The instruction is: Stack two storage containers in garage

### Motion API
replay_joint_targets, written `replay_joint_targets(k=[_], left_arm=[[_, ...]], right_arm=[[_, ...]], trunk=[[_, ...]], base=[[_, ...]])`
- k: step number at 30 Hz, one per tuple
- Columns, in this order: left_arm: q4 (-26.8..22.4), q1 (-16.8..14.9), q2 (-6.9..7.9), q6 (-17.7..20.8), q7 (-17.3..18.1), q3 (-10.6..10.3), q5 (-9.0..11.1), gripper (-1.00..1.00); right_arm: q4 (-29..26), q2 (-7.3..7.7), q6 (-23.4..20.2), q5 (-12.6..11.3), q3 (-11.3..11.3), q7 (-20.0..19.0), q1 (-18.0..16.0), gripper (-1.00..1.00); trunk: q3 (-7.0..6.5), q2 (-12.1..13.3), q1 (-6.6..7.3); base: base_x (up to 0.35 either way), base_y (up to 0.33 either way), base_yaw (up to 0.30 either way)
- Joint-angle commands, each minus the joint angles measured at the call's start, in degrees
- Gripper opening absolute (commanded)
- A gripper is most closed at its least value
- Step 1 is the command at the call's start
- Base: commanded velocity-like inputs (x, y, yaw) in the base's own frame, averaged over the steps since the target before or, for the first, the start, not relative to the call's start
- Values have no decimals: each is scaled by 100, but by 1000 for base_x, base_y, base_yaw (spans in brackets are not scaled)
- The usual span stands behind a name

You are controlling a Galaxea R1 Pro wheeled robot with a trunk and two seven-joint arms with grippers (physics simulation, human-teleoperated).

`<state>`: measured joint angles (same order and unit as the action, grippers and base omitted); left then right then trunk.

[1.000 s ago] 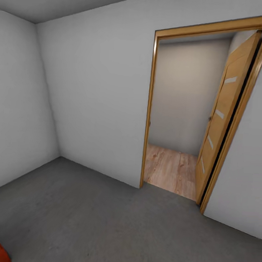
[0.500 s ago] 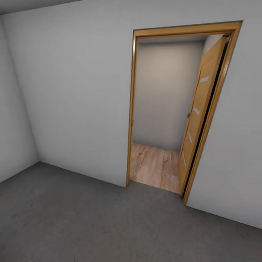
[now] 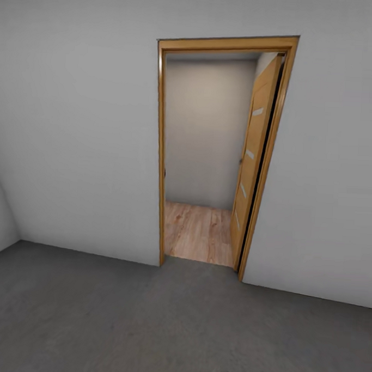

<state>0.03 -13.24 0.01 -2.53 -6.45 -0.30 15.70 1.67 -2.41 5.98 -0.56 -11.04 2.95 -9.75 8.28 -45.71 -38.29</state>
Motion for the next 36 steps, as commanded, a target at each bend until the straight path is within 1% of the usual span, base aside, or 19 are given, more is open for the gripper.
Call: replay_joint_targets(k=[1, 5, 9, 14, 20, 36], left_arm=[[2, -3, 2, -17, -8, -6, 25, 100], [0, -3, 6, -14, -6, -6, 22, 100], [4, -3, 1, -14, -6, -6, 21, 100], [5, -3, 0, 10, 2, -13, 21, 100], [6, -3, -3, 85, 3, -12, 18, 100], [6, -3, -1, 95, 3, -14, 19, 100]], right_arm=[[18, -2, 27, -6, -36, 22, -9, 100], [18, 2, 64, -17, -32, 22, -9, 100], [18, 9, 89, -80, -31, 21, -9, 100], [14, 12, 95, -90, -33, 21, -9, 100], [10, 12, 104, -58, -46, 21, -9, 100], [13, 9, 52, -47, -65, 18, -9, 100]], trunk=[[9, -7, -1], [9, -7, -1], [9, -7, -1], [9, -7, -1], [9, -7, -1], [9, -7, -1]], base=[[0, 0, -290], [0, 0, -290], [0, 0, -260], [47, 0, -86], [264, 0, -14], [321, 0, -1]])
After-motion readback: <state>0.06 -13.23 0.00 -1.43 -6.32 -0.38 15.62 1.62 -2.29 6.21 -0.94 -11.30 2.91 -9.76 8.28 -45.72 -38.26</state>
